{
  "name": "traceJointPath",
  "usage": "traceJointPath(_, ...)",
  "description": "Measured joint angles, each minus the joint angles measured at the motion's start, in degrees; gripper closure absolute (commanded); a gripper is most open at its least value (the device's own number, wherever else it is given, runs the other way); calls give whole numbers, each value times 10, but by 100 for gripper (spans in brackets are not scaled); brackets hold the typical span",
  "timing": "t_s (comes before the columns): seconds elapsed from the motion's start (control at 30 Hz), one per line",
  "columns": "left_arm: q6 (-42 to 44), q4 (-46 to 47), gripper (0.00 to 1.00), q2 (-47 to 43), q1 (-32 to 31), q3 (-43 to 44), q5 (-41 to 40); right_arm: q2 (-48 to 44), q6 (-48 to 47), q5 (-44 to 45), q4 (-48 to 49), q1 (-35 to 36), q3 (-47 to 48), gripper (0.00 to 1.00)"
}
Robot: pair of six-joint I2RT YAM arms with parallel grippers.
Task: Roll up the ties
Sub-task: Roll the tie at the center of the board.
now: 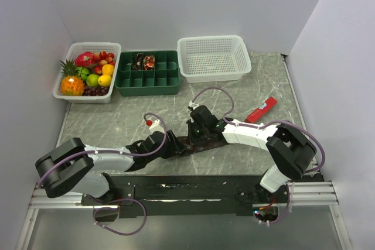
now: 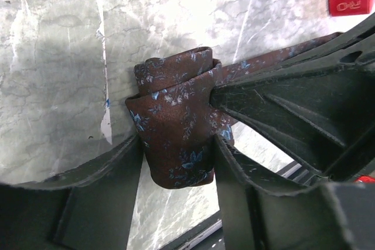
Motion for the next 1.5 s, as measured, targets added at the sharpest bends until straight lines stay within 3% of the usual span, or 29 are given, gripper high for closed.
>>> traceJointPath(0.1, -5, 19, 60, 1, -1, -7, -3, -4, 2, 7, -1, 1, -1, 100)
traceJointPath(0.4, 11, -4, 65, 7, -3, 14, -28, -31, 4, 37, -19, 1, -8, 100)
traceJointPath(0.73, 88, -103, 62, 7, -3, 79, -63, -5, 5, 41, -16, 1, -7, 100)
traceJointPath(1.17, 206, -200, 51, 10, -3, 157, -77, 59, 9, 30, 4, 1, 33, 100)
traceJointPath(1.5, 255, -257, 50, 29, -1, 202, -128, 118, 17, 8, 41, -1, 82, 100)
